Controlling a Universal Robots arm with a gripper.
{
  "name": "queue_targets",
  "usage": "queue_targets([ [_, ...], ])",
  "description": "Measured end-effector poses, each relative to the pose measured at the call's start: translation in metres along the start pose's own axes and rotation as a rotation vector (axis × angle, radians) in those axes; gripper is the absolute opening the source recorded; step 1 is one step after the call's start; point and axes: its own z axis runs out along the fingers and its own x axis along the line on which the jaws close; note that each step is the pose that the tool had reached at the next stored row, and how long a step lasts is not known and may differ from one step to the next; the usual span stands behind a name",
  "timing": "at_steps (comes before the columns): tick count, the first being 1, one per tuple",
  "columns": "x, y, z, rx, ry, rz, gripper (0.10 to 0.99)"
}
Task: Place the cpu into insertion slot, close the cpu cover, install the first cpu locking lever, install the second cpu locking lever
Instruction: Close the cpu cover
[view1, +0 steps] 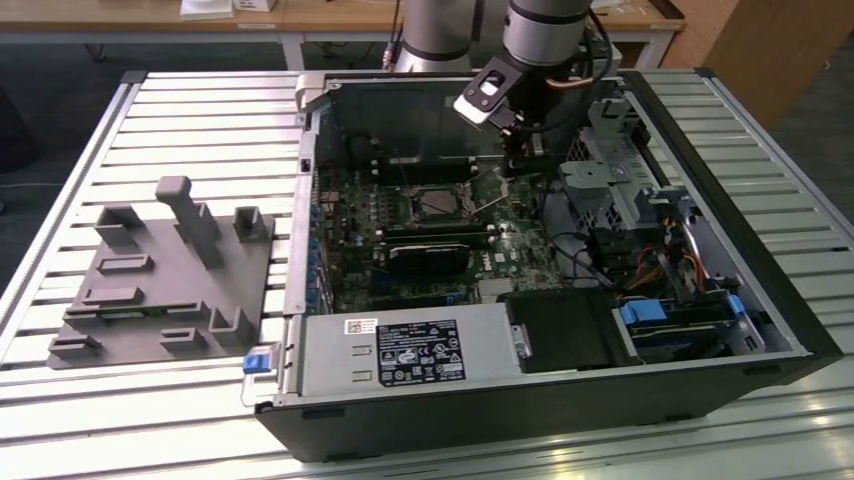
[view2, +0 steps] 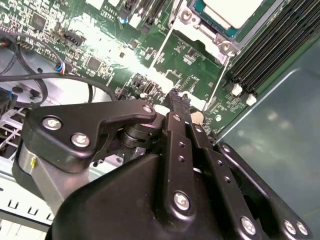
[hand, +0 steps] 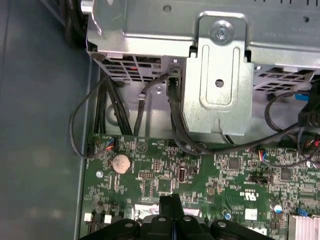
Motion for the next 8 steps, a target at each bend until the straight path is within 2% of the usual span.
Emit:
queue_targets([
  [8, 0.0011, 0.0091, 0.0014, 0.001, -0.0042, 0.002, 0.106],
])
